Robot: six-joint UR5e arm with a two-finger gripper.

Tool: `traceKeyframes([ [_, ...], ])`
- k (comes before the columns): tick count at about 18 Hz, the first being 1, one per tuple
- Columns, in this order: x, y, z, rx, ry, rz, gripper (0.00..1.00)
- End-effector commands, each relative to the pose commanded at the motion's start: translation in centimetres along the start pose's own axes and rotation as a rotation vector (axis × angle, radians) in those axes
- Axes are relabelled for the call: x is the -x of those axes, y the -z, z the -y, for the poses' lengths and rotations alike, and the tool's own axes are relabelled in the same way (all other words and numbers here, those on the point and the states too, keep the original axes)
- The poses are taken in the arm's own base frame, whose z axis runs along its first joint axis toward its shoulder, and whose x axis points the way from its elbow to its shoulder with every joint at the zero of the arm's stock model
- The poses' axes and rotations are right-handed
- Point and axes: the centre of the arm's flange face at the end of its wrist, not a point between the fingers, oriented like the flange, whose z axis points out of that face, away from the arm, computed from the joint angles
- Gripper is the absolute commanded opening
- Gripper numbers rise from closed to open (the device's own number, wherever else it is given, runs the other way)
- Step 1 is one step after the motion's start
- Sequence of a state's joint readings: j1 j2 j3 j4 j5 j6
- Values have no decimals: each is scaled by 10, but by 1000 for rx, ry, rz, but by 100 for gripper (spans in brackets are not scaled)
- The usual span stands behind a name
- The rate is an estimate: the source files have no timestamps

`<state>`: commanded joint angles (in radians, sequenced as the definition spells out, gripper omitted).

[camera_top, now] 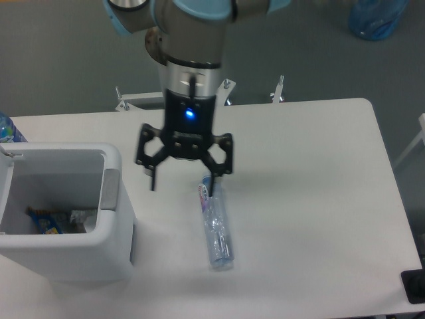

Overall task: Place the trash in the trash can
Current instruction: 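Move the open gripper over the clear plastic water bottle, then lower the gripper around the bottle's cap end and close it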

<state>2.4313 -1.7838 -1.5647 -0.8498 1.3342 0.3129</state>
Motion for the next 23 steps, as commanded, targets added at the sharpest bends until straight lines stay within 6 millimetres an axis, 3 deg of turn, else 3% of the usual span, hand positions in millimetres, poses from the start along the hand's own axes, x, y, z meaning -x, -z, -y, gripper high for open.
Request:
traceKeyframes([
  [4,17,-47,-5,70,19,19,100],
  [8,30,-77,-8,104,36,10,100],
  [14,43,-155,-33,215,61,-31,100],
  [23,38,-219,-61,309,62,-71,100],
])
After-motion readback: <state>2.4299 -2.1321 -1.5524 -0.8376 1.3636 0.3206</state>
